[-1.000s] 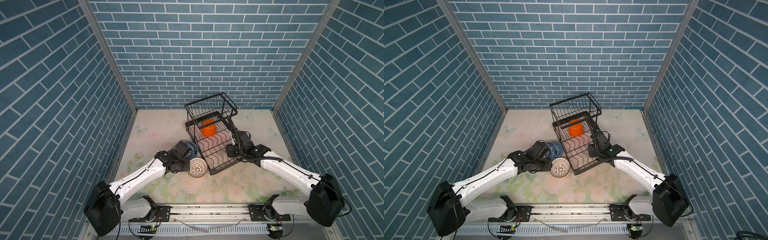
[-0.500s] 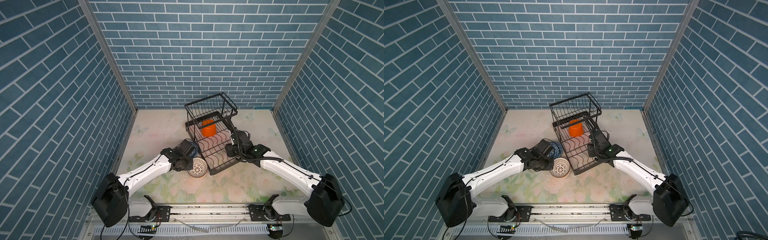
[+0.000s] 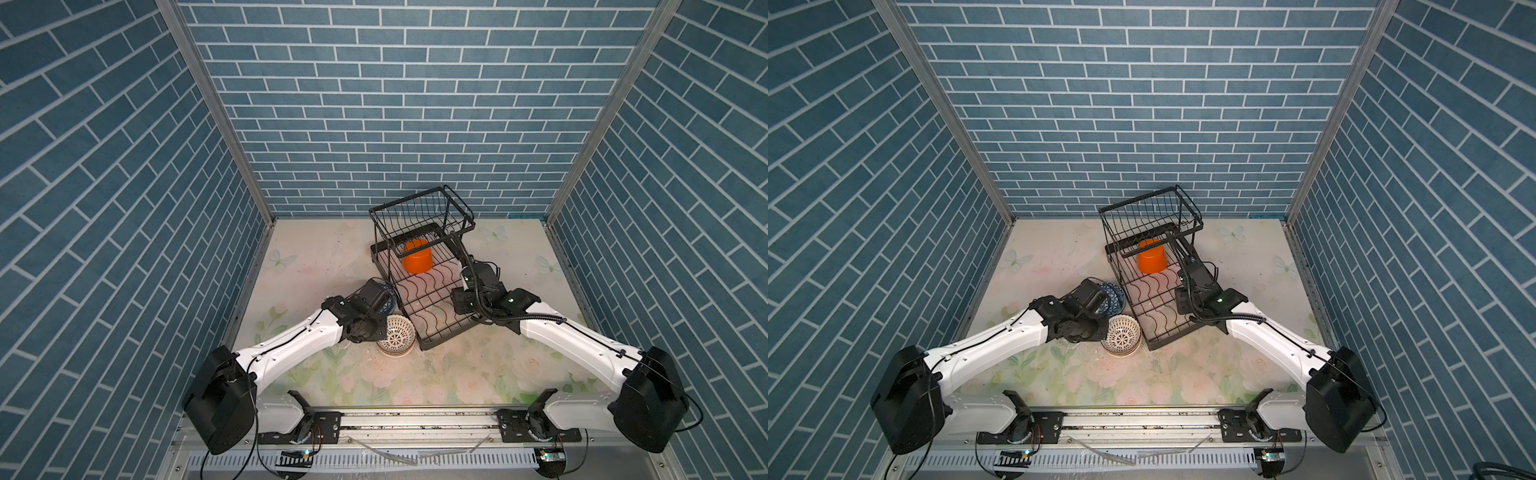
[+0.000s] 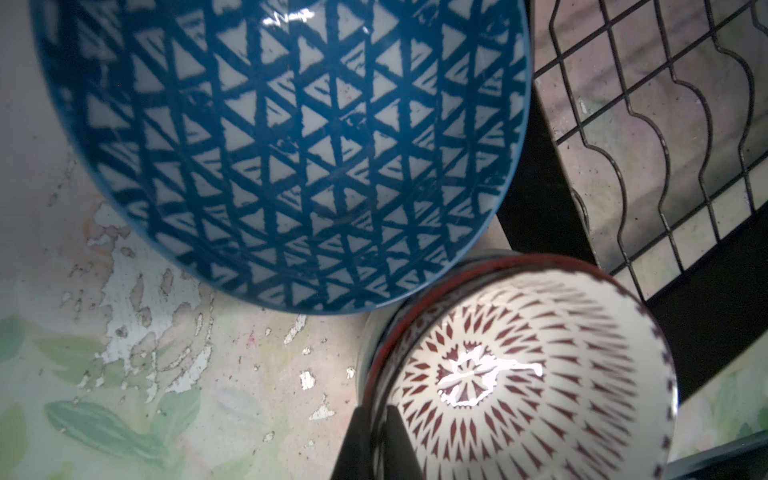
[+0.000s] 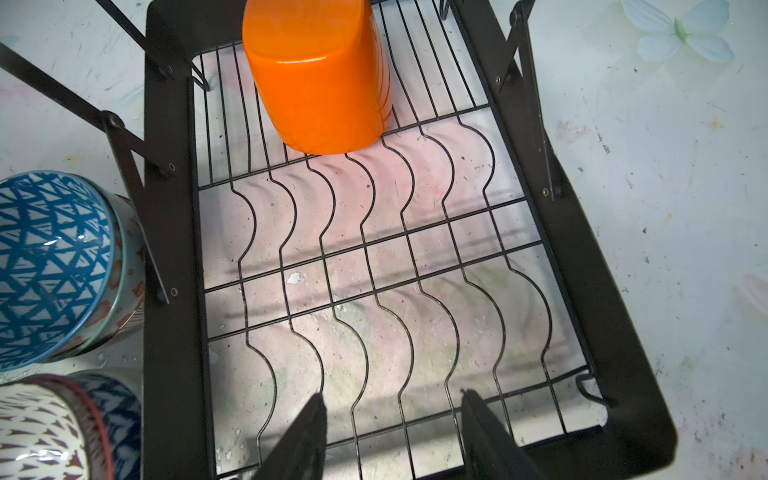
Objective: Load the bowls into the dish rack
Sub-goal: 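Move the right gripper toward the stacked bowls while the left gripper hovers nearby, then grasp the rim of the white red-patterned bowl with the right gripper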
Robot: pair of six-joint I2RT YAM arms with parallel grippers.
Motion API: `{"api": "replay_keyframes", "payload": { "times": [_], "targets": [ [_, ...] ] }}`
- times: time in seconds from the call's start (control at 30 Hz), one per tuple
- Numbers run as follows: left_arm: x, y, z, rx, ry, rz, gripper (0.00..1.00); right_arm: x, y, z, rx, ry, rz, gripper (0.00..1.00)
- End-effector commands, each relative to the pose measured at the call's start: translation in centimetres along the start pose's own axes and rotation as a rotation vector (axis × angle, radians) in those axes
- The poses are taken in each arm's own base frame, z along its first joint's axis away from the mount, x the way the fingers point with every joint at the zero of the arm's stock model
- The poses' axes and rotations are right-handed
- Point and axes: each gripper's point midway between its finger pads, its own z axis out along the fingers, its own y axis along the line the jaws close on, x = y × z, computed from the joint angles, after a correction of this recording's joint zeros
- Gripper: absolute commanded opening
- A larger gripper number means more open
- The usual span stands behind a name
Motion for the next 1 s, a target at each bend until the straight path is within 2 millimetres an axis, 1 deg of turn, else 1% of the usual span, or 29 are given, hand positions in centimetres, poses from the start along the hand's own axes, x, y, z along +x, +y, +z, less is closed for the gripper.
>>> {"api": "replay_keyframes", "payload": {
  "times": [0.0,0.2,0.3,0.47,0.6,0.77,0.8,0.97],
  "targets": [
    [-0.1,-0.1,-0.1,-0.003,-0.009,0.016,0.06,-1.2,0.3,-0.6,0.004,-0.019,-0.001,0.54],
    [-0.5,-0.5,-0.7,0.017,-0.035,0.031,0.00,-1.4,0.6,-0.7,-0.011,-0.022,-0.003,0.53],
    [-0.8,-0.6,-0.9,0.026,-0.053,0.043,0.00,-1.5,1.0,-0.9,-0.032,-0.023,-0.008,0.53],
    [-1.1,-1.2,-1.4,0.072,-0.090,0.067,0.00,-1.8,2.3,-1.3,-0.106,-0.025,-0.018,0.53],
    [-1.4,-1.7,-1.9,0.116,-0.129,0.079,0.00,-1.9,3.6,-1.6,-0.179,-0.020,-0.027,0.53],
    [-1.8,-2.3,-2.8,0.157,-0.165,0.094,0.00,-2.1,5.9,-2.4,-0.301,0.001,-0.042,0.53],
    [-2.0,-2.5,-3.1,0.164,-0.173,0.098,0.00,-2.0,6.6,-2.7,-0.343,0.013,-0.044,0.53],
    [-2.2,-2.8,-3.7,0.183,-0.193,0.108,0.00,-1.8,8.5,-4.3,-0.438,0.047,-0.057,0.52]
  ]
}}
